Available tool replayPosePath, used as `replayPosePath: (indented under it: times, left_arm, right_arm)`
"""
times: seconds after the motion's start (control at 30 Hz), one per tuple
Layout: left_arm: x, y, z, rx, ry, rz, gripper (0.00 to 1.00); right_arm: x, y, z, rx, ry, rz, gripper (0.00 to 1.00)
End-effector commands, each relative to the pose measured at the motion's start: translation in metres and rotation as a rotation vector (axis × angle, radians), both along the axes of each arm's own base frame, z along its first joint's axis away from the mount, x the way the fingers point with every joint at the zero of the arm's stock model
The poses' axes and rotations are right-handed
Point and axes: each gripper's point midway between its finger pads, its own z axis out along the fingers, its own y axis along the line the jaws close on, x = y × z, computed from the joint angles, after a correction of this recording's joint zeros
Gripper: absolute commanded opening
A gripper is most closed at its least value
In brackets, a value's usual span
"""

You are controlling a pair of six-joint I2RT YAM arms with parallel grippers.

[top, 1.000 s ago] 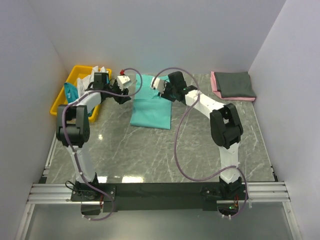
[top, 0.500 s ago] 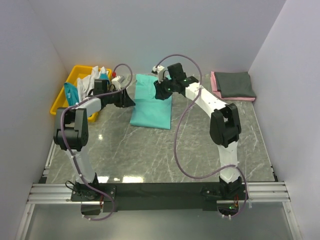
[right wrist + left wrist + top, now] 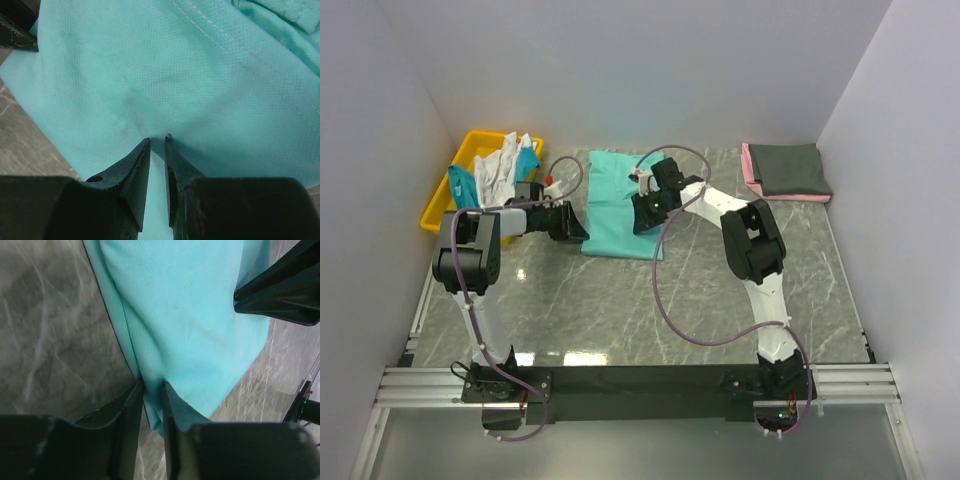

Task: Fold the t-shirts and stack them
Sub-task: Fold the tshirt

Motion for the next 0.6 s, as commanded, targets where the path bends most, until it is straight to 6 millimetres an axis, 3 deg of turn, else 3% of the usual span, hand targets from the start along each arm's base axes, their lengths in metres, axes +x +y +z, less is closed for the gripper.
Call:
replayPosePath:
  times: [0.0, 0.1, 0.13, 0.17, 0.2, 0.23, 0.3, 0.33, 0.37, 0.43, 0.57]
  left_arm:
    - [-0.032, 0.006, -0.015, 0.045, 0.113, 0.015, 0.27]
    - [-0.05, 0.007, -0.016, 0.043, 0.164, 0.017, 0.19]
    - [-0.056, 0.007, -0.016, 0.041, 0.179, 0.017, 0.14]
    - [-0.063, 0.007, -0.016, 0.034, 0.208, 0.022, 0.12]
    - [-0.072, 0.005, -0.015, 0.011, 0.239, 0.019, 0.03]
    - [-0.079, 0.005, -0.015, -0.003, 0.268, 0.022, 0.01]
    - [-0.097, 0.003, -0.012, -0.03, 0.319, 0.008, 0.01]
    - [-0.103, -0.001, -0.004, -0.073, 0.319, -0.016, 0.04]
    - [-0.104, -0.002, 0.01, -0.089, 0.276, -0.034, 0.06]
    - [-0.107, -0.002, 0.03, -0.138, 0.211, -0.057, 0.18]
    - [-0.1, 0.005, 0.082, -0.062, -0.131, -0.119, 0.36]
  right_arm:
    - [-0.013, -0.006, -0.001, 0.007, 0.044, -0.022, 0.25]
    - [-0.029, -0.012, -0.003, 0.008, 0.074, -0.02, 0.25]
    - [-0.035, -0.011, 0.006, 0.026, 0.072, -0.01, 0.25]
    - [-0.047, -0.017, 0.0, 0.02, 0.101, -0.008, 0.25]
    - [-0.055, -0.016, 0.003, 0.031, 0.124, -0.016, 0.25]
    - [-0.064, -0.014, 0.015, 0.059, 0.124, 0.001, 0.25]
    - [-0.089, -0.017, 0.016, 0.078, 0.17, 0.032, 0.25]
    - [-0.096, -0.015, 0.036, 0.119, 0.15, 0.047, 0.25]
    - [-0.116, -0.015, 0.041, 0.163, 0.192, 0.076, 0.26]
    - [-0.123, -0.014, 0.067, 0.207, 0.142, 0.105, 0.27]
    - [-0.103, -0.021, 0.089, 0.163, -0.001, 0.104, 0.3]
